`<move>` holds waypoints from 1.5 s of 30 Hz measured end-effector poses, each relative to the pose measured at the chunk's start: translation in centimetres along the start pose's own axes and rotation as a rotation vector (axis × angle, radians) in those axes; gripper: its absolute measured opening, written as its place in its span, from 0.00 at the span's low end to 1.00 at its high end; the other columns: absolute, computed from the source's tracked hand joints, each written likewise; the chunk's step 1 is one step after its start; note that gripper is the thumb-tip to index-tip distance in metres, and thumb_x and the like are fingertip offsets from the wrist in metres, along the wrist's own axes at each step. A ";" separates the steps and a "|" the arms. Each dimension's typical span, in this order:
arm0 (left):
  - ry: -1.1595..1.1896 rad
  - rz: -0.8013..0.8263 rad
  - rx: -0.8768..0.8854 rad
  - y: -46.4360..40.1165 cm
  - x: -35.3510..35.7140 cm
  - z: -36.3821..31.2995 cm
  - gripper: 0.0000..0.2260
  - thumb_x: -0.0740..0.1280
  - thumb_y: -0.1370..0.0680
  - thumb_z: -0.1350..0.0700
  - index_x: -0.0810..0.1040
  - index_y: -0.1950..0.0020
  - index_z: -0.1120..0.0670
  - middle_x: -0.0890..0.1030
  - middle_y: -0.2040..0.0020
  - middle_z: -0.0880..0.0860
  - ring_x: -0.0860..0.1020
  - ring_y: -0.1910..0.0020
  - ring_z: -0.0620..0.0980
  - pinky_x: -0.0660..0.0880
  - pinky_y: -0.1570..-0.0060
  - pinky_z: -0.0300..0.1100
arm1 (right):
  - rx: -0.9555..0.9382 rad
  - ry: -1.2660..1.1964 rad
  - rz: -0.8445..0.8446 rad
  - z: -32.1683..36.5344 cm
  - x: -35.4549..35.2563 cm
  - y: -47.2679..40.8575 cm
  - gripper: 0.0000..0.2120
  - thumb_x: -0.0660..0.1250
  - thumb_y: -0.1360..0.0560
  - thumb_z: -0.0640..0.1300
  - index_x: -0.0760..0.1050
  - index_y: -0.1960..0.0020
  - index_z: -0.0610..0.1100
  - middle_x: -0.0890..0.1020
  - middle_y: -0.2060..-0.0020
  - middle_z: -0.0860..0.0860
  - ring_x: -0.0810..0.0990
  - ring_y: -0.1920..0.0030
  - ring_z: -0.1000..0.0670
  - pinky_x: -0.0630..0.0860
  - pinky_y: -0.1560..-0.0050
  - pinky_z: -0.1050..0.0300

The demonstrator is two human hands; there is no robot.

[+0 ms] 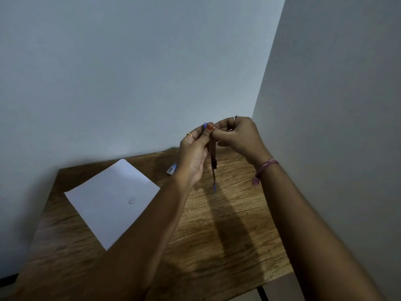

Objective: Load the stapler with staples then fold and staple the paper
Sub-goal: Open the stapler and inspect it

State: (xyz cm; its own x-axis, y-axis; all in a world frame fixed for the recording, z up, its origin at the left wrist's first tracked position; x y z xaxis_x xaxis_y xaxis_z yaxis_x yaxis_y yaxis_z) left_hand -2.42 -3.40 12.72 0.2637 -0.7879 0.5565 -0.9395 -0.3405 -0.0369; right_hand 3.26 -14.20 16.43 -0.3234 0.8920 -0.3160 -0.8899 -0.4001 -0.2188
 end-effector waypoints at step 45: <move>0.569 0.045 -0.490 2.1 -1.9 4.1 0.09 0.72 0.31 0.60 0.84 0.53 0.64 0.85 0.56 0.59 0.84 0.61 0.48 0.82 0.65 0.38 | -0.227 0.026 -0.050 -3.0 -2.4 1.5 0.08 0.69 0.25 0.38 0.81 0.49 0.47 0.85 0.55 0.54 0.84 0.55 0.57 0.78 0.52 0.64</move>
State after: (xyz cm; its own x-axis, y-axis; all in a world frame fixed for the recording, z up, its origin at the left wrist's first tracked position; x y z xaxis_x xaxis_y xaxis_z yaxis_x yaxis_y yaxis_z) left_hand -4.01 -4.76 8.17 0.1936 -0.3634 0.9113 -0.9715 0.0581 0.2296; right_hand 3.70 -17.53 14.05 -0.2691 0.9074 -0.3228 -0.8085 -0.3949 -0.4363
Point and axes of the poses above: each hand's wrist, its own y-axis away from the middle knuckle, its own x-axis out of the palm, z = x × y, the point moved 2 cm from there along -y, towards the middle knuckle
